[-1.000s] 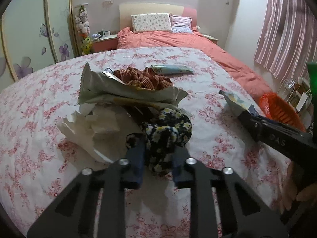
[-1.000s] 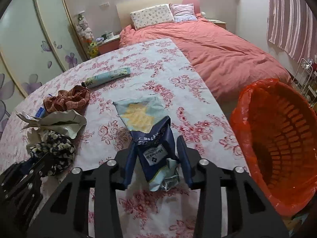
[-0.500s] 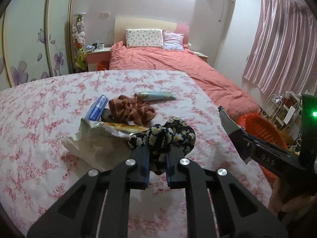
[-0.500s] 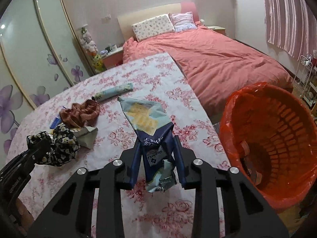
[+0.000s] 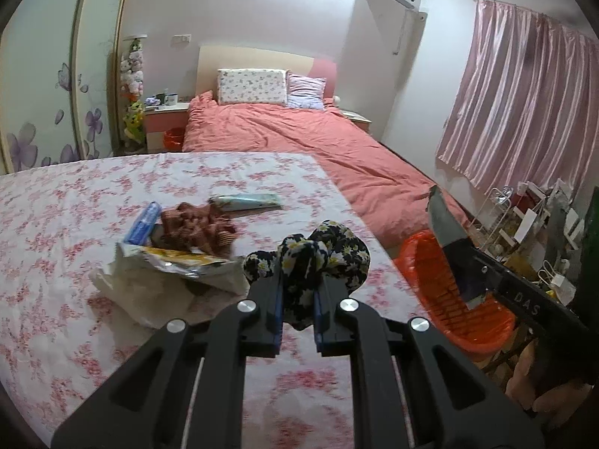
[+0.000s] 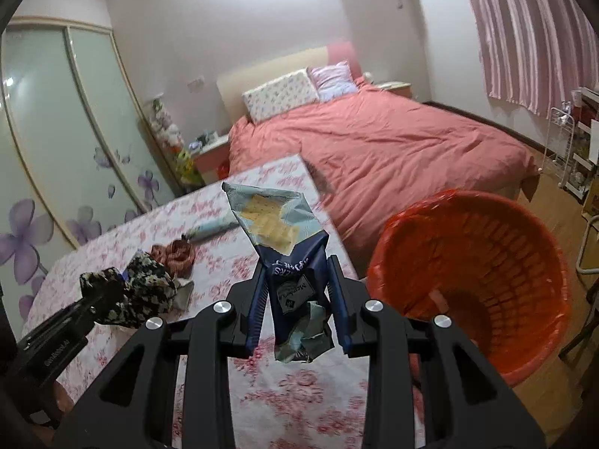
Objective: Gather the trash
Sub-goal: 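Carry both items over the orange basket and open both tools to drop them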
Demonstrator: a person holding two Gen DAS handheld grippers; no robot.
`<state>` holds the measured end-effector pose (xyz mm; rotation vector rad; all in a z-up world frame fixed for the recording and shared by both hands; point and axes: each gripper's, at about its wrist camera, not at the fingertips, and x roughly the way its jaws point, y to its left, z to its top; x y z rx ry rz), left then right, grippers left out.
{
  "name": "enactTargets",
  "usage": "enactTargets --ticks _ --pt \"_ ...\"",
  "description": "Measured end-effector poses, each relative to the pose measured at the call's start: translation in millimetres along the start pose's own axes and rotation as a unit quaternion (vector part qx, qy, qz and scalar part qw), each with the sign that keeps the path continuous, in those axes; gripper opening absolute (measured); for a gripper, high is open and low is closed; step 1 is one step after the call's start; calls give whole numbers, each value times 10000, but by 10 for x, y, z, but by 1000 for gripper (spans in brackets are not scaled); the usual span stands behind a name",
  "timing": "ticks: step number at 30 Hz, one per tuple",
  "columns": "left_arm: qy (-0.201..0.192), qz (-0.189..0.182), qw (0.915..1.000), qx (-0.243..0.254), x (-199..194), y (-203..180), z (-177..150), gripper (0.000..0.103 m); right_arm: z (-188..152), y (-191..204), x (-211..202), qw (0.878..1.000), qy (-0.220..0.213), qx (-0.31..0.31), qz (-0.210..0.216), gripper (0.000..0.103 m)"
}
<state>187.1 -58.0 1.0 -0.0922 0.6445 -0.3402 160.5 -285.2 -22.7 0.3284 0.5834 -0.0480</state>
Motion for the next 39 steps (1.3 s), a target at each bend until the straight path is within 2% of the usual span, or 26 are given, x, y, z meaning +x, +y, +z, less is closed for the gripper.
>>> enactTargets --ticks 12,20,28,30,32,34,36,39 --pt "27 -714 9971 267 244 -734 51 13 69 -660 -260 9952 -636 478 -571 32" --pt "199 -1220 9904 622 576 -1353 36 13 70 -1089 -183 9910 -676 858 -775 32" --pt "403 -1522 9841 828 916 -1759 -31 14 57 -1369 -86 9875 -648 1162 -845 32" --pt "477 -1542 9832 856 1011 -1799 -31 20 55 -1416 -47 9870 -613 1224 -846 32" --pt "554 -1511 9832 859 1097 -1828 -52 25 51 -1476 -2 9866 -566 1286 -827 41" --pt "670 -1480 9832 837 1185 -1815 -77 34 46 -1507 44 9863 -512 1323 -845 47" --pt "736 -1415 9840 790 1242 -1778 -91 43 22 -1509 72 9864 -448 1319 -875 49" --pt "795 -1288 9856 759 1282 -1669 -107 45 -25 -1500 79 9865 -375 1322 -894 53"
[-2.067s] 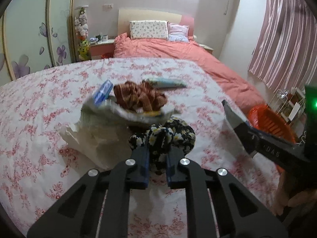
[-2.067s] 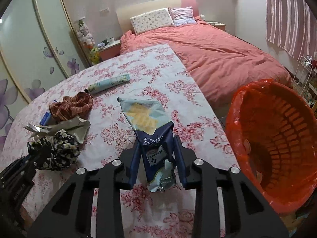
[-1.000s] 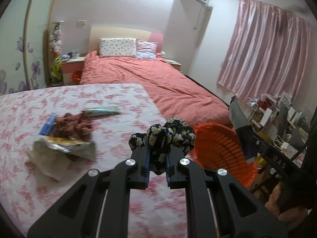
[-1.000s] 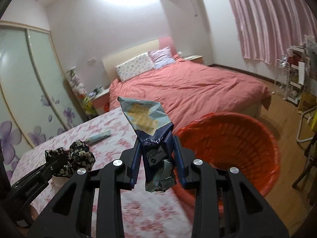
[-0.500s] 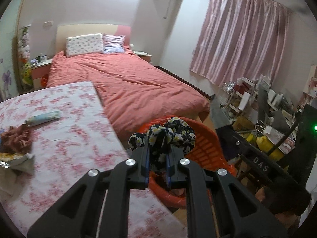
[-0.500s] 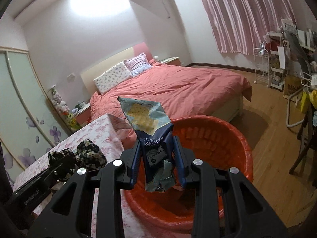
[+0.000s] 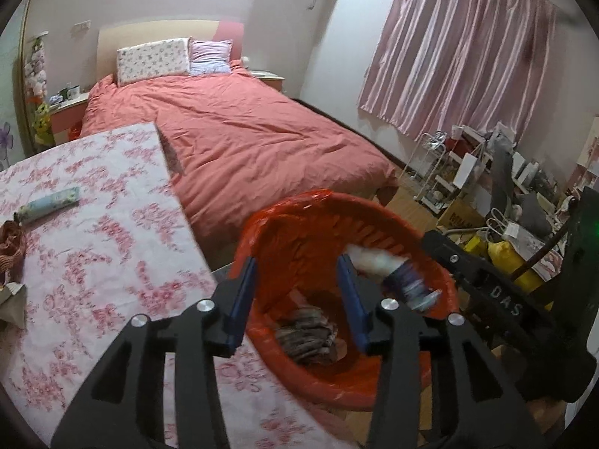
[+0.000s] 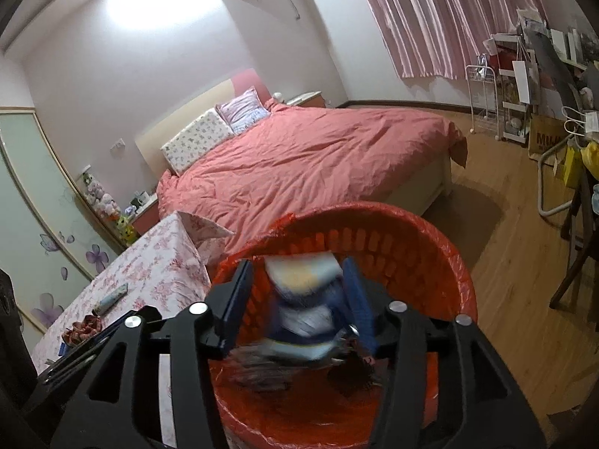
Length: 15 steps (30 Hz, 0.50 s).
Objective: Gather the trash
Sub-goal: 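Carry both items over the orange basket and open both tools to drop them, then move both open tools back over the bedspread toward the remaining items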
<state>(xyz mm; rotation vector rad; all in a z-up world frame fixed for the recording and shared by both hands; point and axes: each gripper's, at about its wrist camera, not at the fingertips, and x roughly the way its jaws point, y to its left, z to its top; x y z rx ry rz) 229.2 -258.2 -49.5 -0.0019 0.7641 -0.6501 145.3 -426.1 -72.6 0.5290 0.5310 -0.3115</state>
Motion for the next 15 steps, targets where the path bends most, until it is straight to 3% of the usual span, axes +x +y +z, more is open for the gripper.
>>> enactTargets --ticks 6,15 --pt "-80 398 9992 -52 -186 259 -81 52 -20 132 -30 9998 47 -194 -59 54" --pt "-243 948 9949 -240 -669 738 -236 55 -101 546 -118 9978 122 -649 111 54"
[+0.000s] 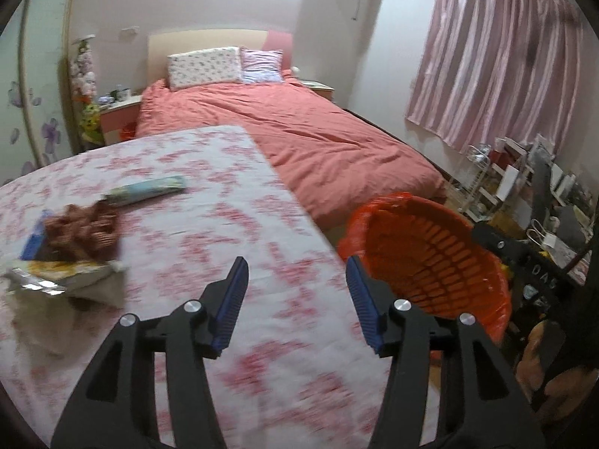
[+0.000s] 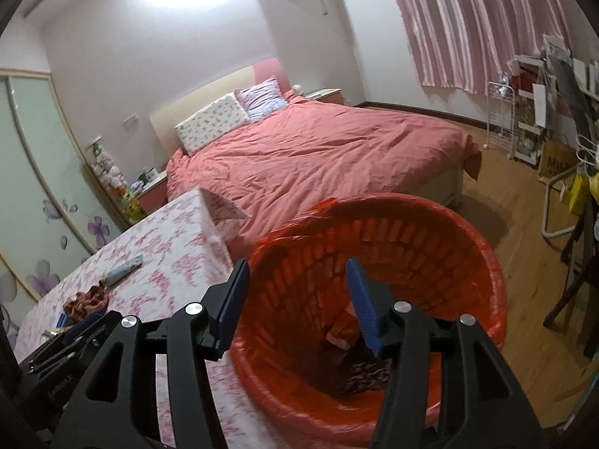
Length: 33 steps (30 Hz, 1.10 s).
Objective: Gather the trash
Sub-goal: 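Move both open tools back over the bedspread toward the remaining items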
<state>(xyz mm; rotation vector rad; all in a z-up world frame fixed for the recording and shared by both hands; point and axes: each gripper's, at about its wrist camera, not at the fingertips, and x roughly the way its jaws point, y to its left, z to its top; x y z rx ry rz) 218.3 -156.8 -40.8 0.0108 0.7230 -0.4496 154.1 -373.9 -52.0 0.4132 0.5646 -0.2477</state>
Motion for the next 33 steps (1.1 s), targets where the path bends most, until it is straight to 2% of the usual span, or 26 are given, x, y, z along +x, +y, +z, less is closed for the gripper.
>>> enactTargets --ticks 3,8,12,15,18,23,25,27,30,33 --pt "-64 190 9997 -168 -166 278 -38 56 -38 193 -1 9998 76 -156 138 54" --pt "-82 772 9959 -461 -450 847 -181 58 -159 551 35 9976 263 -489 411 54" --pt "-26 1333 9883 -736 -609 1343 -329 63 -288 843 103 9941 480 -739 636 54" --pt "181 1661 9797 -1109 -646 1738 -429 67 -382 1053 156 9905 632 -933 785 54" --pt "415 1682 9750 -1388 -585 1997 -499 68 -461 1229 190 9870 779 -1067 916 54" --pt "536 1605 9754 -1412 -422 2110 -502 68 -567 1444 205 9822 938 -1300 983 54" --pt "617 1655 9731 -1480 -346 2182 -488 63 -593 1493 228 9813 988 -1333 979 54" --pt "680 1672 9706 -1592 -306 2256 -490 50 -618 1532 244 9805 1025 -1366 973 54" --pt "649 1738 9677 -1706 -347 2384 -500 36 -643 1585 259 9794 1061 -1422 965 54" --pt "607 1994 9601 -1862 -457 2630 -538 35 -662 1630 287 9782 1108 -1452 984 54"
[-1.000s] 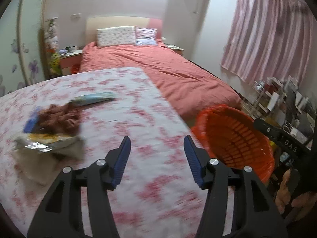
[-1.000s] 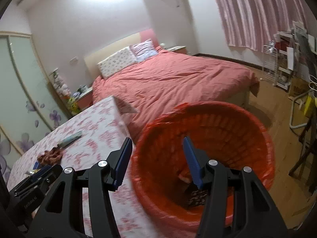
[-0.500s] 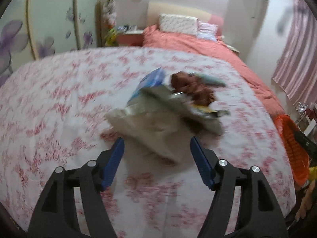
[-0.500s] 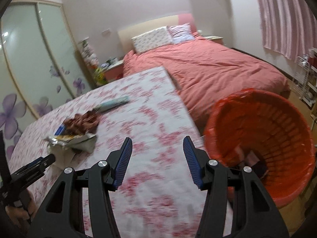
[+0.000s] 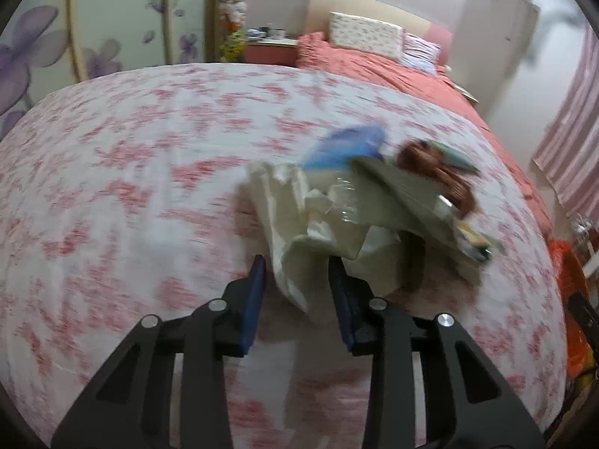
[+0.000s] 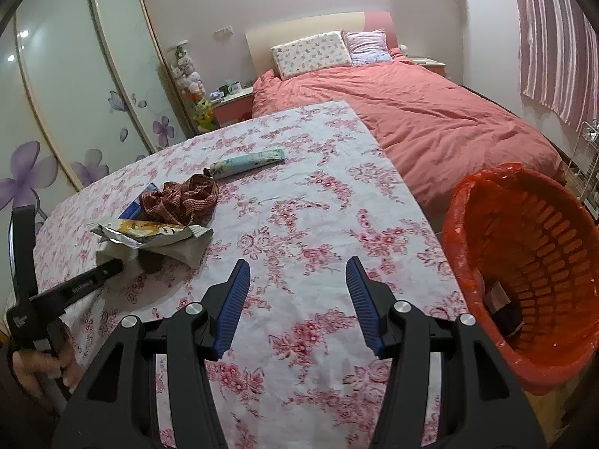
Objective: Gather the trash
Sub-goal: 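Move both open tools back over the bedspread toward the remaining items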
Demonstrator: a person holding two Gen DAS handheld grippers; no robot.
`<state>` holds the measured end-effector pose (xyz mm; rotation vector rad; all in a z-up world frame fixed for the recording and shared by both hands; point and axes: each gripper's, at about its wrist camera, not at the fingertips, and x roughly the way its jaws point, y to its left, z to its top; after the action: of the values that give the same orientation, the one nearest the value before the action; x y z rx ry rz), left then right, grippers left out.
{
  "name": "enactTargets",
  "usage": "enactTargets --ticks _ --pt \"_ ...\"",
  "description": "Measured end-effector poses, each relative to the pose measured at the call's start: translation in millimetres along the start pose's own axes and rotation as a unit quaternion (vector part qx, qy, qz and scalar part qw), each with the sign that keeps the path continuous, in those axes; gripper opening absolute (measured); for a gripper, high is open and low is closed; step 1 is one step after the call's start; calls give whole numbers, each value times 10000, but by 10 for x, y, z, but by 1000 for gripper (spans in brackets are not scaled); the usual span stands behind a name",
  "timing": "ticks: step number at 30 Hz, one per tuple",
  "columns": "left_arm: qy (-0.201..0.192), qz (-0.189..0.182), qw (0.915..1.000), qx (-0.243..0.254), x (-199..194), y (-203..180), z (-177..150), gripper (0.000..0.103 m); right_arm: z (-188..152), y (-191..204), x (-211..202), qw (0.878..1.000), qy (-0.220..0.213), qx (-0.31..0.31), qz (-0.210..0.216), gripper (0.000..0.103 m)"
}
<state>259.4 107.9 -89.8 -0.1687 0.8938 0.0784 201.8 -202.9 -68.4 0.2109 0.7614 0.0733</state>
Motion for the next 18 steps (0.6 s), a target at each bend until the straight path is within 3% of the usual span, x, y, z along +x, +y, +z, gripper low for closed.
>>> enactTargets --ticks 6,11,18 --pt "-145 627 9978 -144 43 497 141 40 -24 178 99 9998 120 -125 61 54" --pt "-87 323 9993 -165 48 641 158 51 -68 406 179 9994 188 -251 138 54" --pt "-57 252 9996 -85 48 613 143 58 -161 767 247 9988 168 -429 151 56"
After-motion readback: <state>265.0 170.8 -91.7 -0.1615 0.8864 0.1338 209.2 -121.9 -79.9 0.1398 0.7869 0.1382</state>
